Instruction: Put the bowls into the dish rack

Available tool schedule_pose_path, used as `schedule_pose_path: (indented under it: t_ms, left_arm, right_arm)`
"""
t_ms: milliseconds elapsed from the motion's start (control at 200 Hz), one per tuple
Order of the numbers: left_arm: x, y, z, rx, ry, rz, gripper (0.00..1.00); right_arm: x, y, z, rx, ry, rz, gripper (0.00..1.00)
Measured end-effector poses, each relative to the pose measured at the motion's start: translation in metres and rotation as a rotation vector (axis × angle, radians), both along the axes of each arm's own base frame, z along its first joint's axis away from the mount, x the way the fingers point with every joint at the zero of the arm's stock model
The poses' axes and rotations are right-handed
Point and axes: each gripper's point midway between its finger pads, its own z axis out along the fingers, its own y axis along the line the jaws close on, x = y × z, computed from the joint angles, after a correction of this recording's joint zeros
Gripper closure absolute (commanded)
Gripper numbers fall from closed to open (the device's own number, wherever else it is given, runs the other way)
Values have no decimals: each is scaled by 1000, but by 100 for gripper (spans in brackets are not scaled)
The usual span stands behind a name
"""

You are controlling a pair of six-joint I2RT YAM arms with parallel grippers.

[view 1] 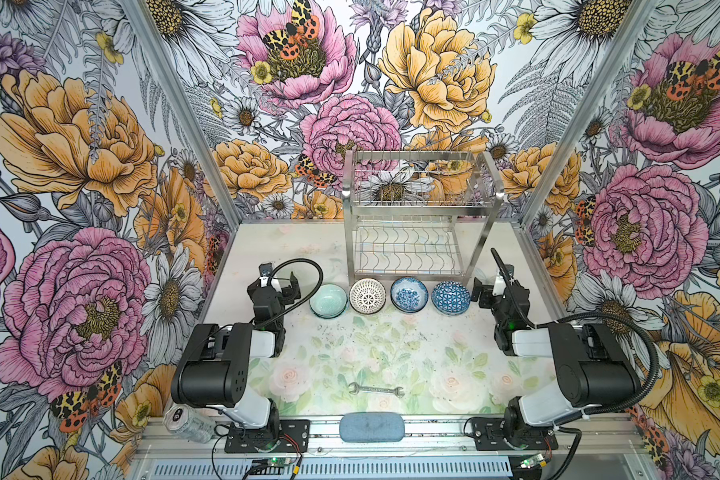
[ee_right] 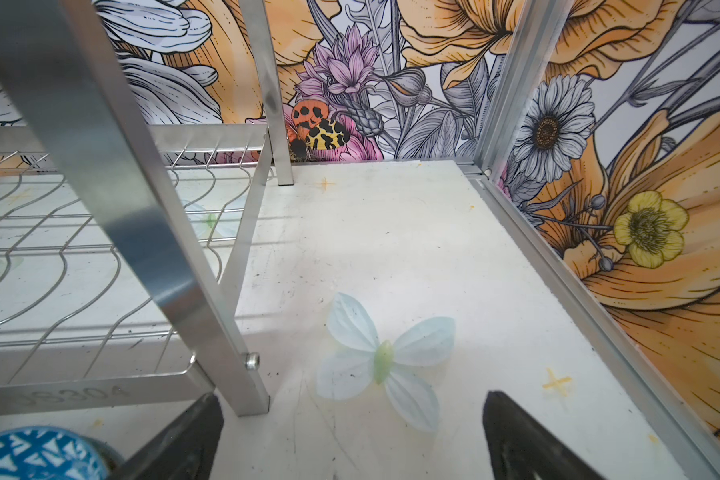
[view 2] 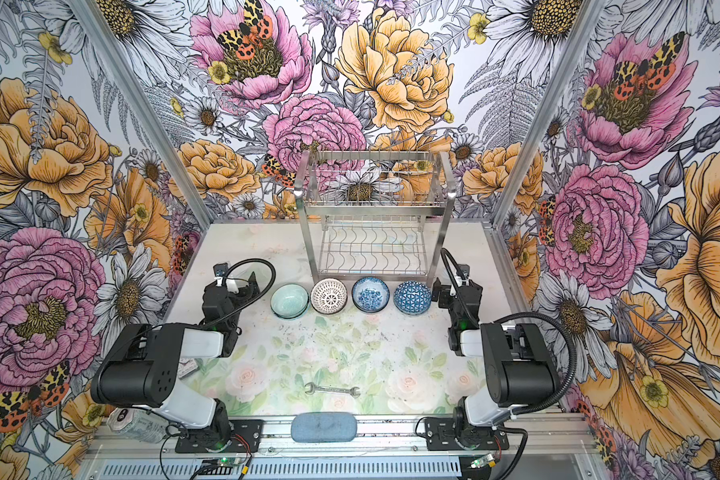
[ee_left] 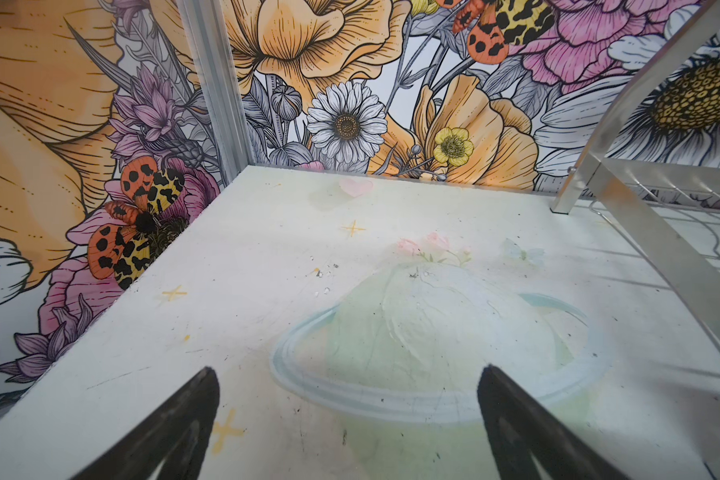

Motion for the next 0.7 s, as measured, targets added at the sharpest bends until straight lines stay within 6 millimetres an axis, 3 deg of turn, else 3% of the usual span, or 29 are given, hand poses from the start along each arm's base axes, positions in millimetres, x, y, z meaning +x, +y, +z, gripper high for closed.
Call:
schedule_pose_path:
  t_ms: [100, 165, 245, 350, 490, 600, 701]
  left_arm:
    - [-2, 4, 2, 1, -2, 34, 1]
    - [-8, 7, 11, 12, -19, 72, 1]
    - [-16, 4, 32, 29, -46, 114, 1]
    - [-26, -3, 70, 41, -79, 153, 1]
    - [-34, -12, 127, 19, -113, 187, 1]
    - [-42, -23, 156, -13, -109, 165, 1]
    - [-44, -35, 164, -38, -60, 128, 1]
  right_arm:
    - [-2, -5, -2, 2, 38, -30, 0]
    - [1, -11, 11, -9, 70, -57, 0]
    - [7, -14, 56, -30, 4, -88, 0]
    - [-3, -7, 122, -37, -129, -95, 0]
    - [-17, 16, 182, -21, -207, -46, 0]
    - [-26, 42, 198, 4, -203, 28, 0]
    - [-28, 68, 190, 8, -144, 97, 1]
